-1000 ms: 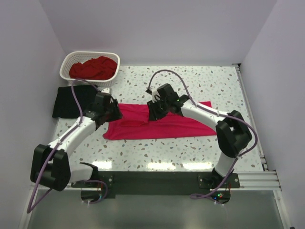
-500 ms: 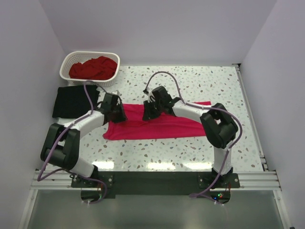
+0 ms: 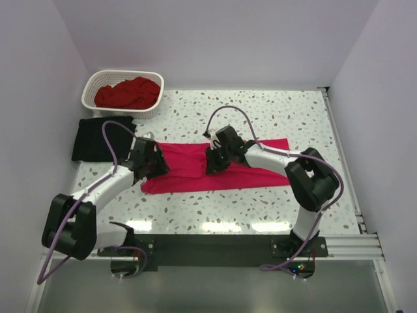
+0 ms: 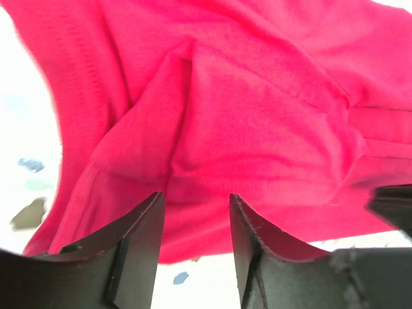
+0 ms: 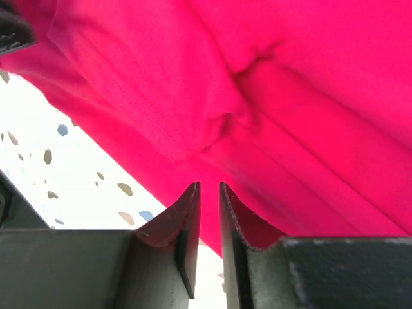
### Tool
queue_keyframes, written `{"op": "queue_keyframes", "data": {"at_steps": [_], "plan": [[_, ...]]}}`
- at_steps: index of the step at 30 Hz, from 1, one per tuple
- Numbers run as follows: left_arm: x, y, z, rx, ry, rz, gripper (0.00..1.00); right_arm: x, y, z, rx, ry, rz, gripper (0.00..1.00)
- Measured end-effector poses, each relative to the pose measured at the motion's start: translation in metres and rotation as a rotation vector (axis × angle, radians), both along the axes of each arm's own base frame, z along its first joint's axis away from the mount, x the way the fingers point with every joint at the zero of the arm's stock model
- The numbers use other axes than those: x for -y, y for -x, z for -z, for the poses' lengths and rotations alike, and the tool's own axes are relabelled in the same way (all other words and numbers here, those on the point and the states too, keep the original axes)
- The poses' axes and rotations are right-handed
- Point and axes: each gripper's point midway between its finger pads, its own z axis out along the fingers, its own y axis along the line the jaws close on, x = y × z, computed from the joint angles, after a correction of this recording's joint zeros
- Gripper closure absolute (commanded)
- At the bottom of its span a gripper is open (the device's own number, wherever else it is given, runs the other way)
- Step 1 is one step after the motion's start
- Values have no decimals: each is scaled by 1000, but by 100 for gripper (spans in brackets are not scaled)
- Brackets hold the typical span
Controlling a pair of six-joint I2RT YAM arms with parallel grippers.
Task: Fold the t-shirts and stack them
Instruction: Fold the tshirt
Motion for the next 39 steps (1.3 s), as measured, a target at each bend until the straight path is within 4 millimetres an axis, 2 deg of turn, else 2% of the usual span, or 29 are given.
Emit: {"op": "queue_keyframes", "data": {"at_steps": [3, 6, 8, 10, 13, 15, 18, 21, 24, 27, 31, 34, 39], "plan": [[-7, 4, -15, 29, -9, -38, 47, 25, -16, -22, 80, 36, 77, 67], [-14, 7, -25, 50, -15, -76, 47, 63, -34, -38, 149, 99, 190, 63], [-16, 8, -27, 59, -13, -93, 47, 92, -41, -40, 169, 153, 270, 60], [-17, 13, -20, 41, -15, -104, 48, 118, -41, -33, 165, 214, 335, 58], [-22, 27, 1, -19, -31, -118, 51, 148, -29, -13, 123, 314, 389, 54], [-27, 38, 16, -69, -55, -135, 52, 160, -19, -1, 93, 364, 404, 52], [-31, 41, 28, -106, -77, -160, 58, 174, -8, 11, 58, 423, 424, 51], [-34, 37, 33, -124, -104, -177, 61, 179, -4, 16, 34, 445, 432, 51], [-36, 20, 34, -140, -145, -193, 62, 182, 2, 20, 7, 457, 431, 50], [-38, -4, 34, -150, -176, -204, 60, 183, 18, 29, -53, 460, 416, 50], [-37, -49, 33, -158, -233, -170, 50, 176, 38, 31, -79, 420, 382, 50], [-26, -94, 32, -137, -257, -116, 44, 155, 68, 30, -107, 388, 301, 49], [4, -165, 29, -58, -274, 18, 32, 93, 142, 26, -192, 326, 58, 49]]}}
